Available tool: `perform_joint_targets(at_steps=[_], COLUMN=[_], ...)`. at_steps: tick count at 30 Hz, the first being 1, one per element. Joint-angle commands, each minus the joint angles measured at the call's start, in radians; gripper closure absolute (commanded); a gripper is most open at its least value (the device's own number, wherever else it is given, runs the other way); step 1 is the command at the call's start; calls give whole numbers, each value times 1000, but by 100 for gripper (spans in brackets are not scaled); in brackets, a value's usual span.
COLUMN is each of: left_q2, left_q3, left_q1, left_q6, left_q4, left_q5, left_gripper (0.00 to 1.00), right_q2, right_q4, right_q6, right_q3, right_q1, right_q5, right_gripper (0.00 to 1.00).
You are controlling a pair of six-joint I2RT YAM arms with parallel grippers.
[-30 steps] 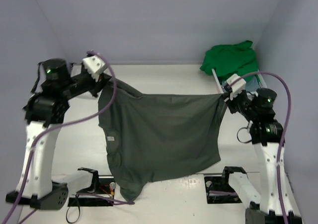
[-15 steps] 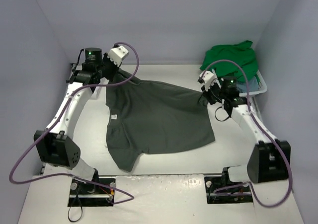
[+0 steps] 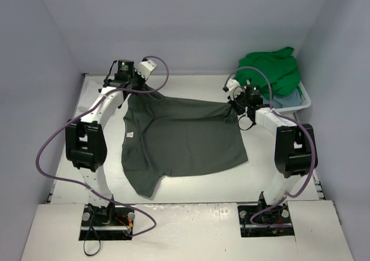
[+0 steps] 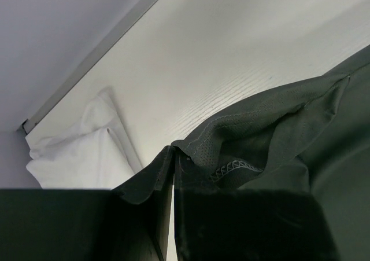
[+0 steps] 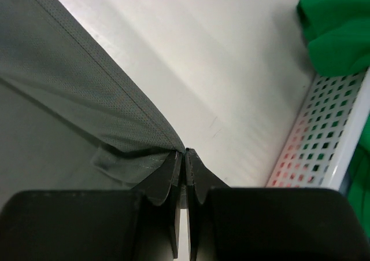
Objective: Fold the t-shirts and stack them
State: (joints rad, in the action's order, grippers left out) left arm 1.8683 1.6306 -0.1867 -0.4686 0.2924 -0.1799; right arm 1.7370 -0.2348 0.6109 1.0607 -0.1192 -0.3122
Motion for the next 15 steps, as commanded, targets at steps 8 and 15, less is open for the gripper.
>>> perform_joint_targets(at_steps=[8, 15], left_q2=[8, 52], left_q3=[110, 130], left_q1=[-2, -3], left_q6=[-7, -10], left_q4=[-105, -96], left_q5=[33, 39], left_gripper=[100, 100], right_q2=[182, 402], right_q4=[-100, -17], right_q6=[13, 21], right_q3=[281, 495], right_q1=[-23, -40], right_q5=[42, 27], right_gripper=[100, 100])
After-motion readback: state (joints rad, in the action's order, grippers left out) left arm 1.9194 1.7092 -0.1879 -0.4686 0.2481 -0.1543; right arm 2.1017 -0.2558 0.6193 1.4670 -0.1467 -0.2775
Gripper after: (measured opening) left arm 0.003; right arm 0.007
